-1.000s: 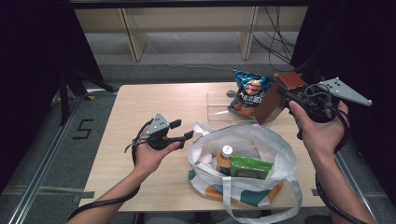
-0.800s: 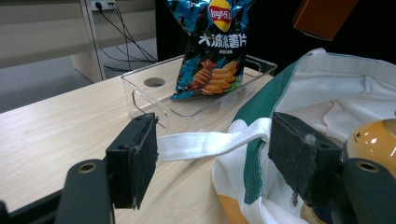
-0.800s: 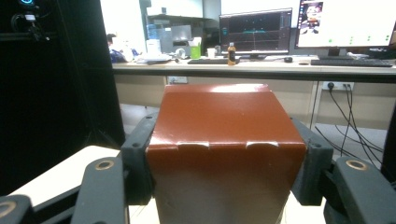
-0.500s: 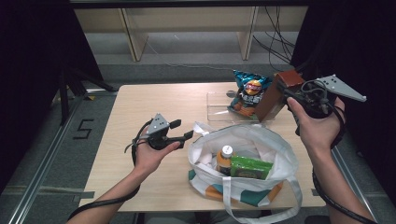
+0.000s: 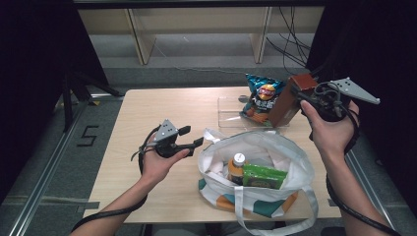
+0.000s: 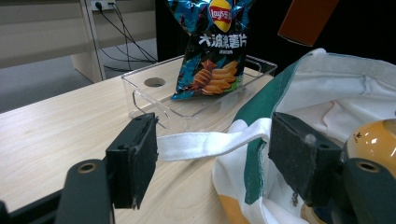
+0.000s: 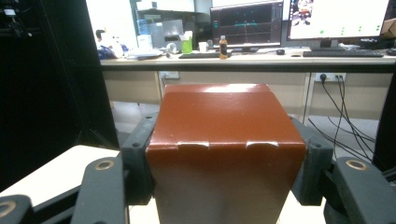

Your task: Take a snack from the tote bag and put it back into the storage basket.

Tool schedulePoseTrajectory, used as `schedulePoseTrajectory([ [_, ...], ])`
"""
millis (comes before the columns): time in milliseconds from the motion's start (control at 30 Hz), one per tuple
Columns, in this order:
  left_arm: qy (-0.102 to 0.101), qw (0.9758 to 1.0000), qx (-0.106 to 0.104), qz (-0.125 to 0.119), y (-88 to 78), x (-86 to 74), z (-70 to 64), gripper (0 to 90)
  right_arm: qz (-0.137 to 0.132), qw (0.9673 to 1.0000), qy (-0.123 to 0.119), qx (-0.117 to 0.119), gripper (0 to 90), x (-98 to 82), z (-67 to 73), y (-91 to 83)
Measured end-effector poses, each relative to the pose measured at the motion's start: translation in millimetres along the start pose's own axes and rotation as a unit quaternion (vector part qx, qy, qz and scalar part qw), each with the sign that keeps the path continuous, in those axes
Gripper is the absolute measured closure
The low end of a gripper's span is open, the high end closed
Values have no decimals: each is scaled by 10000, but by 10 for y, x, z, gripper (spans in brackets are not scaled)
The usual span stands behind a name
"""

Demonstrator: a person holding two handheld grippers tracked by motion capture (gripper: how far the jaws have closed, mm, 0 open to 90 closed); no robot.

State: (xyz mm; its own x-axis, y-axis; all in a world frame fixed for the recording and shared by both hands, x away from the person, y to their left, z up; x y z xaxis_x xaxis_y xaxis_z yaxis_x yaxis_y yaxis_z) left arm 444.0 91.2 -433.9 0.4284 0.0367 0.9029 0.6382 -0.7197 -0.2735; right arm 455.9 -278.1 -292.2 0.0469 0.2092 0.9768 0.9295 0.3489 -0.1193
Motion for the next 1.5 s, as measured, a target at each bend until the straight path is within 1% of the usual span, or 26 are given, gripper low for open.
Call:
schedulePoseTrajectory([
  [33, 4, 10000, 0, -1, 0, 1, 1, 322, 20, 10000, 20, -5, 393, -7, -1, 8],
  [67, 0, 10000, 0, -1, 0, 1, 1, 322, -2, 10000, -32, -20, 393, -13, -15, 23],
  [100, -2, 10000, 1, -1, 0, 0, 2, 322, 22, 10000, 29, -29, 393, -20, -14, 32],
  [133, -2, 10000, 1, 0, -1, -1, 2, 322, 10, 10000, -8, -37, 392, -26, -27, 45],
  [200, -16, 10000, 5, -1, -1, -2, 2, 322, 77, 9999, 65, -48, 392, -34, -27, 56],
  [267, -16, 10000, 4, 0, -1, -2, 3, 322, 41, 10000, -26, -60, 392, -40, -48, 81],
  [300, -20, 10000, 4, 1, -1, -3, 3, 322, 76, 10000, 19, -53, 392, -43, -43, 87],
  [333, -25, 10000, 6, 1, -1, -3, 3, 322, 37, 10000, 0, -51, 392, -44, -49, 102],
  [367, -24, 10000, 4, -1, -1, -3, 3, 322, 86, 9999, 79, -74, 393, -45, -43, 104],
  [400, -22, 10000, 7, 0, -1, -3, 2, 322, 102, 9999, 77, -70, 392, -45, -47, 109],
  [433, -18, 10000, 5, -1, -1, -3, 1, 322, 77, 9999, -31, -63, 392, -47, -63, 120],
  [533, -7, 10000, -1, 9, 0, -5, 0, 322, 65, 10000, 15, -74, 393, -44, -64, 140],
  [633, -5, 10000, -2, 10, 0, -5, 2, 322, 61, 9999, -10, -99, 392, -48, -79, 162],
  [700, -22, 10000, 0, 5, -1, -5, 2, 322, 75, 9999, 66, -132, 392, -54, -76, 175],
  [733, -19, 10000, 2, 6, -1, -5, 2, 322, 78, 9999, 1, -125, 392, -58, -91, 184],
  [833, -2, 10000, -4, 11, 0, -4, 1, 322, 102, 9998, 34, -144, 392, -70, -92, 205],
  [967, 3, 10000, -3, 9, -2, -3, 2, 322, 117, 9998, 8, -134, 392, -93, -104, 238],
  [1033, -28, 10000, 9, -2, -4, -3, 3, 321, 138, 9998, 68, -147, 392, -104, -99, 250],
  [1067, -27, 10000, 8, -2, -4, -2, 6, 322, 135, 9998, 4, -139, 392, -110, -110, 261],
  [1100, -27, 10000, 7, -1, -3, -2, 8, 322, 152, 9997, 54, -161, 392, -114, -108, 264],
  [1133, -33, 10000, 9, 1, -3, -4, 7, 322, 147, 9998, 61, -135, 392, -117, -111, 270],
  [1200, -23, 10000, 4, 6, -1, -6, 4, 322, 139, 9997, 43, -176, 392, -125, -123, 286],
  [1300, -12, 10000, 4, 4, -2, -3, 3, 322, 172, 9996, 89, -180, 392, -137, -124, 306],
  [1367, -30, 10000, 8, 0, -3, -4, 5, 321, 166, 9997, 26, -201, 392, -149, -140, 321],
  [1433, -25, 10000, 8, 2, -4, -4, 7, 322, 165, 9996, 69, -199, 392, -159, -141, 342],
  [1500, -21, 10000, 7, 4, -5, -4, 5, 322, 177, 9996, 23, -223, 392, -173, -153, 359],
])
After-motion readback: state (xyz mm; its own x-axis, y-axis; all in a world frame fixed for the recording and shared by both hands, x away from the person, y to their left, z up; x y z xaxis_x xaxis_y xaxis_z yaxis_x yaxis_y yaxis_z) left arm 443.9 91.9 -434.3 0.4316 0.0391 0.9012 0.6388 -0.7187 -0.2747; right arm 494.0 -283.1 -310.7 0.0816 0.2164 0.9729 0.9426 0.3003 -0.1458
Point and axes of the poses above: each handheld gripper's, and its own axes: y roughly forward along the jaws, x roughly out of its top, z roughly to its left, the point moved 4 cm from there along y, roughly forward along the jaws, and after that the axes turned 15 degrees about -y, right-handed, at the moved point
